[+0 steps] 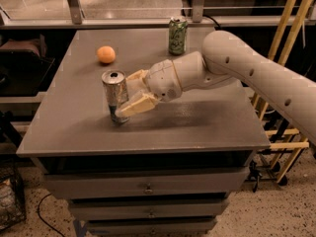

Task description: Knock redbull can over

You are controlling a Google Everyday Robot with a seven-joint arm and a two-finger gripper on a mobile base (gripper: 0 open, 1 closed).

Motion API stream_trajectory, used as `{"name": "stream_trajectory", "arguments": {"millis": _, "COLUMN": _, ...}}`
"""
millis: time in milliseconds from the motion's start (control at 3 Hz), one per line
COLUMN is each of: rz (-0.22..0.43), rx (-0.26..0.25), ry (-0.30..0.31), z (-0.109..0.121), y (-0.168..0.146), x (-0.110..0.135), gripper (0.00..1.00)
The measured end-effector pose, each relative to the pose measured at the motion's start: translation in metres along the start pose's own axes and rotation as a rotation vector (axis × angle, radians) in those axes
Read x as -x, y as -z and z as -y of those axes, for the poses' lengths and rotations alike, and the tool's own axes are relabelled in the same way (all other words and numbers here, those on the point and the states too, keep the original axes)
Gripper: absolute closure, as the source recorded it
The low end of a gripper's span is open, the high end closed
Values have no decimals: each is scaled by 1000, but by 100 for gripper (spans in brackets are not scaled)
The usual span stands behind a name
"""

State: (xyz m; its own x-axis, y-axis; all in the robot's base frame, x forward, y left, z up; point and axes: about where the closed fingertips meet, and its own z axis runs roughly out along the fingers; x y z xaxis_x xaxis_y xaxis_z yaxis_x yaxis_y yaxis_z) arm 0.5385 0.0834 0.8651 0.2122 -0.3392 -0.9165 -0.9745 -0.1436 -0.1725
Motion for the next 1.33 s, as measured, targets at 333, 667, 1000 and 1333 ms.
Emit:
{"name": "stream_trajectory", "arguments": {"millis": 333, "rz": 20, "rx": 3, "ry": 5, "z": 1, "y": -6, "x": 2, "gripper": 73}}
{"name": "stream_trajectory", "arguments": {"millis": 667, "rz": 29, "rx": 6, "ry": 10, "z": 2, "y": -8, "x": 3, "gripper": 95}}
{"name": "stream_trajectory", "arguments": {"millis": 1000, "rz": 14, "rx": -3, "ry": 19, "z": 6, "y": -1, "x": 5, "gripper": 100}}
{"name": "stream_trajectory", "arguments": {"millis": 1333, "rz": -79, "rx": -36, "ry": 72, "z": 24, "y": 22, "x": 14, "gripper": 100}}
